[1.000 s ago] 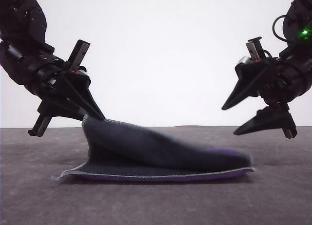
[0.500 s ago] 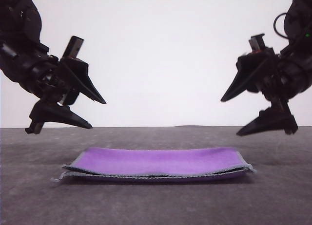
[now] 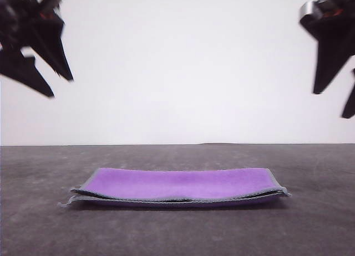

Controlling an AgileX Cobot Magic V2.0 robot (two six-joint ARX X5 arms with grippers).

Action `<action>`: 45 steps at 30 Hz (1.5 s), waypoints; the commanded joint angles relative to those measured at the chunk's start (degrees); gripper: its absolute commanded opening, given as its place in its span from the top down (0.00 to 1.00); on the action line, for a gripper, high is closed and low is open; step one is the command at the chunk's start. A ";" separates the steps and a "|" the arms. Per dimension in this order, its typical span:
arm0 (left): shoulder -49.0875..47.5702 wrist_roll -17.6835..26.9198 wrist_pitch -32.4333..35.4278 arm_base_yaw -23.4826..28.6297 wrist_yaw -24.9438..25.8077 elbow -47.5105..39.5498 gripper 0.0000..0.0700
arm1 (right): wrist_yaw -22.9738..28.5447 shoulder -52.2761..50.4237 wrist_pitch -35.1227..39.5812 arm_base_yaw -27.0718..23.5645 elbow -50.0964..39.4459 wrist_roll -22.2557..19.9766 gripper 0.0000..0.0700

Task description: Fold clothes

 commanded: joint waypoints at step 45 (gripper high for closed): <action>-2.25 -1.13 1.98 0.18 0.15 1.05 0.59 | -16.99 10.92 61.50 8.81 -26.41 35.07 1.00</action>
